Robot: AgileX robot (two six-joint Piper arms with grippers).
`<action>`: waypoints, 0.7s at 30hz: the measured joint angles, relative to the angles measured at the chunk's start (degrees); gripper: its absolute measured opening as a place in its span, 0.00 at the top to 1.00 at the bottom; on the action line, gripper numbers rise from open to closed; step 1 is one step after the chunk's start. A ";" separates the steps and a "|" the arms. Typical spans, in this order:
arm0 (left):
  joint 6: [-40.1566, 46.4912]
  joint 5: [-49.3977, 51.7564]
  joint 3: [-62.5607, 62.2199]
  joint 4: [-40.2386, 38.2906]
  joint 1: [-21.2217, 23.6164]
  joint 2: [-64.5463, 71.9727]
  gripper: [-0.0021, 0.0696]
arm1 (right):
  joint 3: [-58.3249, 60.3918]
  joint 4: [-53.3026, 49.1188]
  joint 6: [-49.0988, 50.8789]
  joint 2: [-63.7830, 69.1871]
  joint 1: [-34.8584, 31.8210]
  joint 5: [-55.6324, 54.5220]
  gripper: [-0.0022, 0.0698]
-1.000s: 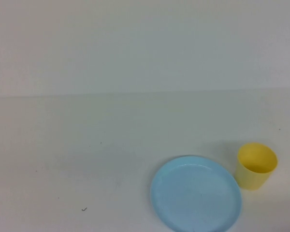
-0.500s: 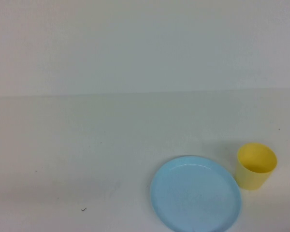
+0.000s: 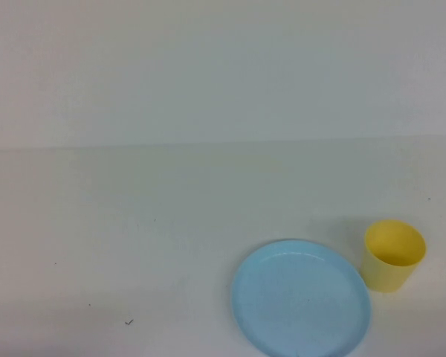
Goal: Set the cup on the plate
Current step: Pick up the cup from the table
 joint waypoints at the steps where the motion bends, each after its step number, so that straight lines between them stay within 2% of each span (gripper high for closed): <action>1: 1.15 1.61 0.00 0.10 0.00 0.00 0.97 | 0.00 0.00 0.00 0.00 0.00 0.00 0.97; 4: 3.25 7.78 0.00 0.10 -0.12 0.00 0.97 | 0.00 0.00 0.00 0.00 0.00 0.00 0.97; 13: 3.43 6.05 0.00 0.10 -6.63 0.00 0.97 | 0.00 0.00 0.00 0.00 0.00 0.00 0.97; 21: 3.54 6.14 0.00 0.10 -6.90 0.00 0.97 | 0.00 0.00 0.00 0.00 0.00 0.00 0.97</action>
